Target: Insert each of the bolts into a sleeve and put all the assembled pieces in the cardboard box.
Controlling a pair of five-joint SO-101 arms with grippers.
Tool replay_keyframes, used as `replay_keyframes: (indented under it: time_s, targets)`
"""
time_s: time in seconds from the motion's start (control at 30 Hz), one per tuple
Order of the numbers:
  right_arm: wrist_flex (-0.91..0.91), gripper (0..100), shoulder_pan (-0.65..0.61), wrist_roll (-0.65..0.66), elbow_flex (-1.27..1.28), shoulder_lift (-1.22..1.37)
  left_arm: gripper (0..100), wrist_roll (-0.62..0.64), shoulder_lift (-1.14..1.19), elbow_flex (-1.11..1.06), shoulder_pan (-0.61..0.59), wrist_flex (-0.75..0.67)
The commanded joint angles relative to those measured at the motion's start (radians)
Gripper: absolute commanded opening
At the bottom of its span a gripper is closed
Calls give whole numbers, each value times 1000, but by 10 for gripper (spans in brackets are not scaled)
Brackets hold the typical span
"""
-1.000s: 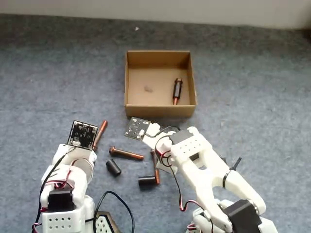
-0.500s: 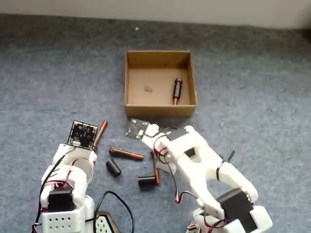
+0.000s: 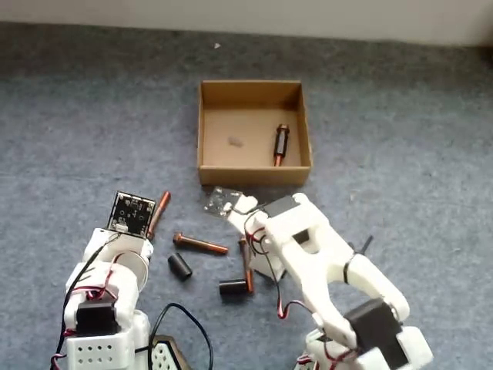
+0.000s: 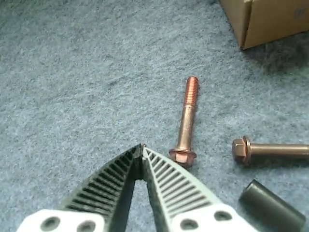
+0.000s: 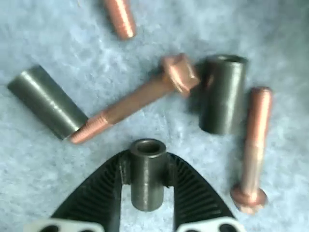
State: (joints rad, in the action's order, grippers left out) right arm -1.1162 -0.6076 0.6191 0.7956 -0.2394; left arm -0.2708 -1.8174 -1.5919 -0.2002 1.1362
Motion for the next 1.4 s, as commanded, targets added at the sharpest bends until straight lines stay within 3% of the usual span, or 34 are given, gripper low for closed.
replay_keyframes:
  time_s: [0.0,0.57,0.93,1.17,1.37]
  targets:
    - [-71,5,-1,-68,-39,-229,7,-6,-12,2,-7,-11]
    - [-31,7,5,-548,159,-949,7,-6,-12,2,-7,-11]
    - [102,7,7,-606,443,-1307,7,-6,-12,-7,-7,-15]
    - [102,7,119,-605,570,-1595,8,-12,-12,-24,-5,-38]
    - [111,7,122,-605,627,-1596,8,-8,-12,4,-5,-38]
